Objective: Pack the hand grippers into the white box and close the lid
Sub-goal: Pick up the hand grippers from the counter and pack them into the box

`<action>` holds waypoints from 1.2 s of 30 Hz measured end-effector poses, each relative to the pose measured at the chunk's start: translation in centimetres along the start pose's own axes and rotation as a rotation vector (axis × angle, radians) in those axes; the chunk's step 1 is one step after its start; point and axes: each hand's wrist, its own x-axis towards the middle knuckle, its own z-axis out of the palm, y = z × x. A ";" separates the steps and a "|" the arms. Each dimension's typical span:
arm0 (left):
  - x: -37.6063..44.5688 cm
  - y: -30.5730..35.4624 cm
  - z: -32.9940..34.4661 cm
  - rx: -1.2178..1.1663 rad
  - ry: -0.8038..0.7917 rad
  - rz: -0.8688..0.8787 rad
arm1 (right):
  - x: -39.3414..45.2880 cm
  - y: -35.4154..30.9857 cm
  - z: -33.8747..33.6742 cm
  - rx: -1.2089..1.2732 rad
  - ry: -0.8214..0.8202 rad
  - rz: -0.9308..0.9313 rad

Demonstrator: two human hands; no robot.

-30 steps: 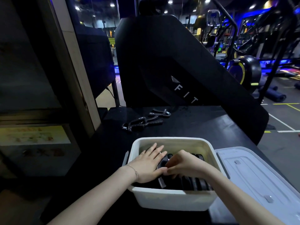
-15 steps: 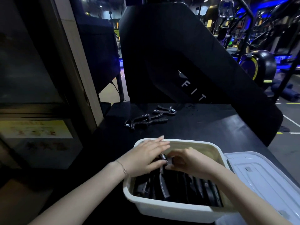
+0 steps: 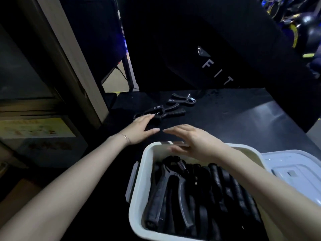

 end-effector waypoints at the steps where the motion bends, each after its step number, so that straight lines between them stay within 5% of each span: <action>1: 1.2 -1.1 0.4 0.033 -0.015 -0.037 | 0.1 0.2 0.5 -0.041 -0.034 0.001; 19: 13.5 -7.7 4.5 0.159 -0.105 -0.291 | 0.1 1.6 3.5 -0.211 0.166 -0.062; 27: 11.1 -6.2 4.7 0.191 0.047 -0.218 | 0.2 1.8 3.8 -0.195 0.192 -0.079; 36: 4.3 -2.4 5.2 0.168 -0.072 -0.163 | 0.1 1.3 3.7 -0.289 0.247 -0.141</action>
